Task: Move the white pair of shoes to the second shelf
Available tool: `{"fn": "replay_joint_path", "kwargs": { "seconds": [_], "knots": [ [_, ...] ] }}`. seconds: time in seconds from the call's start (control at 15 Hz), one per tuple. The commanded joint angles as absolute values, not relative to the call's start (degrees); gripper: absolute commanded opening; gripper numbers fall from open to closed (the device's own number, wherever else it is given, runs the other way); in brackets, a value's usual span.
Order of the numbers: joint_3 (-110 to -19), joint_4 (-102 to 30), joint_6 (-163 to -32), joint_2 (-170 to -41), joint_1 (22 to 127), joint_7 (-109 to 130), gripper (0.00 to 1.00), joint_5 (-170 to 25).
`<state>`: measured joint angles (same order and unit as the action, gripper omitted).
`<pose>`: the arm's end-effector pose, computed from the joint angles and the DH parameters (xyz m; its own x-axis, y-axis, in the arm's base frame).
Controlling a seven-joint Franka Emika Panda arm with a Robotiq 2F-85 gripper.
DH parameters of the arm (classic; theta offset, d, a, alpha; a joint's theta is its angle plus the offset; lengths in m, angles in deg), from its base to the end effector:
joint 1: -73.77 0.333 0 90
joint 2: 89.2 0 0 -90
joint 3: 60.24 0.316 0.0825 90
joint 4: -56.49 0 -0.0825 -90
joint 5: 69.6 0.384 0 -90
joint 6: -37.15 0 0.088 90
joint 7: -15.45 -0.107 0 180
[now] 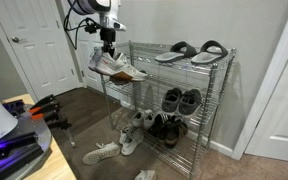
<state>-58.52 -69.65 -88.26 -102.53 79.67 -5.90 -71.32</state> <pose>0.5203 0.0686 0.2581 0.9493 -0.2230 -0.2216 -0.2053 -0.9736 0.1002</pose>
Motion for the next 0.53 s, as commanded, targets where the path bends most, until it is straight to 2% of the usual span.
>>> {"fn": "replay_joint_path", "kwargs": {
  "seconds": [0.0,0.27,0.47],
  "knots": [
    [-58.54,-71.35,-91.46,-102.15,79.68,-5.33,0.05,-71.04],
    [-57.22,-78.53,-108.79,-102.72,78.26,2.91,0.05,-65.14],
    [-56.73,-81.15,-115.59,-104.35,77.88,6.20,0.05,-63.02]
  ]
}}
